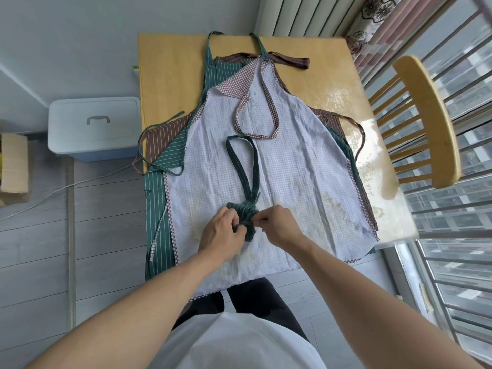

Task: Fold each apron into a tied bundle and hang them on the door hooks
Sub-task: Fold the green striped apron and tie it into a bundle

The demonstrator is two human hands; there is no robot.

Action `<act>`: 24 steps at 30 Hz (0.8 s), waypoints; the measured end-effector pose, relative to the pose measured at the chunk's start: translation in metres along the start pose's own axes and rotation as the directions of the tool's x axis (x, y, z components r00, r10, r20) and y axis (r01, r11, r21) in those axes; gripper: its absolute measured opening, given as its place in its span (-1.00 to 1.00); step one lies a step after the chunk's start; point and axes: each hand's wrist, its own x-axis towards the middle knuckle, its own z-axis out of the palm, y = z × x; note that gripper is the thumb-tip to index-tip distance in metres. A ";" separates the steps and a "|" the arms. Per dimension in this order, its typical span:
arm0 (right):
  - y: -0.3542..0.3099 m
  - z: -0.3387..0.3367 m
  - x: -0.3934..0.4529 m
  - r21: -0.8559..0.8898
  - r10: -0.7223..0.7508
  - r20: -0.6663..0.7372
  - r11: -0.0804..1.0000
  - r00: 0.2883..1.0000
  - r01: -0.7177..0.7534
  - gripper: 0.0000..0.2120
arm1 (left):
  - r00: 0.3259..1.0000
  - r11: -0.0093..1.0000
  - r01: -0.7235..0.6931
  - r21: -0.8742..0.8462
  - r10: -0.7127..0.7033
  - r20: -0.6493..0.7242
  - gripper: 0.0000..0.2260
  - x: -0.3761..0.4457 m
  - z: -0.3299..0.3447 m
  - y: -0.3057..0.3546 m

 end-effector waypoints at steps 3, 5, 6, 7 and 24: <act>0.002 0.005 -0.004 -0.062 -0.023 -0.070 0.998 0.997 0.018 -0.84 | 0.999 0.999 -0.044 0.007 0.044 0.029 -0.89 0.002 -0.003 -0.006; 0.003 0.006 -0.005 -0.079 -0.032 -0.081 0.997 0.996 0.026 -0.85 | 0.993 0.993 -0.108 0.046 0.106 0.042 -0.89 0.003 -0.006 -0.011; 0.003 0.007 -0.005 -0.080 -0.032 -0.086 0.996 0.996 0.025 -0.85 | 0.988 0.987 -0.146 0.067 0.143 0.050 -0.88 0.003 -0.006 -0.014; 0.004 0.007 -0.005 -0.092 -0.029 -0.091 0.996 0.995 0.020 -0.85 | 0.980 0.977 -0.193 0.090 0.189 0.055 -0.87 0.004 -0.007 -0.017; 0.019 0.004 -0.008 -0.419 0.077 -0.189 0.895 0.979 -0.152 -0.80 | 0.903 0.833 -0.369 0.412 0.217 0.371 -0.71 0.025 -0.040 -0.031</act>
